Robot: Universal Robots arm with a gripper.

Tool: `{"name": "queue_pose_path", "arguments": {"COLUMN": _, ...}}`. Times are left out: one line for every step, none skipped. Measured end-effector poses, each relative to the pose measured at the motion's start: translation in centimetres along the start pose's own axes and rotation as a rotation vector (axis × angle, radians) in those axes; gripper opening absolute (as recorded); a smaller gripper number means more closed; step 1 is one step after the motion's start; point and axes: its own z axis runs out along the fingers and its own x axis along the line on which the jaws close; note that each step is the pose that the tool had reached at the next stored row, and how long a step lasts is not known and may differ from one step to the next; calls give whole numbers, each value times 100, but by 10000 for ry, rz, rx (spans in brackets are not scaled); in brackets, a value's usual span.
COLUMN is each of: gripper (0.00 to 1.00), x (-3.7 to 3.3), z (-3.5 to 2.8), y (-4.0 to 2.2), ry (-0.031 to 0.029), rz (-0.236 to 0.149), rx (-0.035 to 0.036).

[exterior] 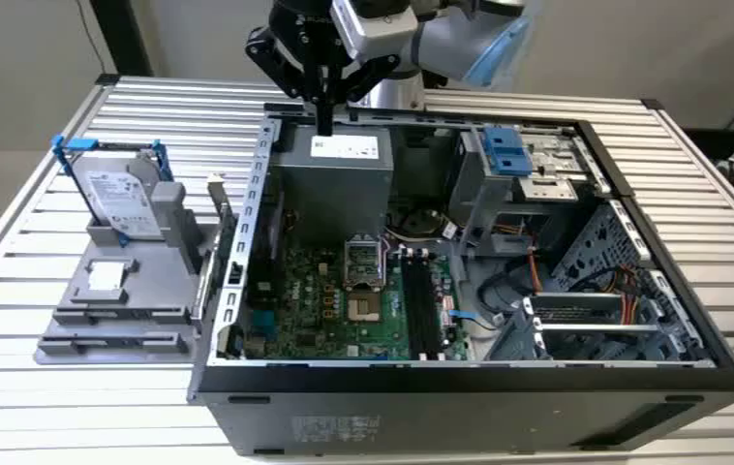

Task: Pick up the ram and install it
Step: 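Reach for the ram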

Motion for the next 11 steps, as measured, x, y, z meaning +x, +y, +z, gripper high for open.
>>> {"name": "queue_pose_path", "arguments": {"gripper": 0, "x": 0, "z": 0, "y": 0, "ry": 0, "rz": 0, "rx": -1}}
{"name": "queue_pose_path", "arguments": {"gripper": 0, "x": 0, "z": 0, "y": 0, "ry": 0, "rz": 0, "rx": -1}}
{"name": "queue_pose_path", "arguments": {"gripper": 0, "x": 0, "z": 0, "y": 0, "ry": 0, "rz": 0, "rx": 0}}
{"name": "queue_pose_path", "arguments": {"gripper": 0, "x": 0, "z": 0, "y": 0, "ry": 0, "rz": 0, "rx": -1}}
{"name": "queue_pose_path", "arguments": {"gripper": 0, "x": 0, "z": 0, "y": 0, "ry": 0, "rz": 0, "rx": -1}}
{"name": "queue_pose_path", "arguments": {"gripper": 0, "x": 0, "z": 0, "y": 0, "ry": 0, "rz": 0, "rx": -1}}
{"name": "queue_pose_path", "arguments": {"gripper": 0, "x": 0, "z": 0, "y": 0, "ry": 0, "rz": 0, "rx": 0}}
{"name": "queue_pose_path", "arguments": {"gripper": 0, "x": 0, "z": 0, "y": 0, "ry": 0, "rz": 0, "rx": 0}}
{"name": "queue_pose_path", "arguments": {"gripper": 0, "x": 0, "z": 0, "y": 0, "ry": 0, "rz": 0, "rx": -1}}
{"name": "queue_pose_path", "arguments": {"gripper": 0, "x": 0, "z": 0, "y": 0, "ry": 0, "rz": 0, "rx": -1}}
{"name": "queue_pose_path", "arguments": {"gripper": 0, "x": 0, "z": 0, "y": 0, "ry": 0, "rz": 0, "rx": -1}}
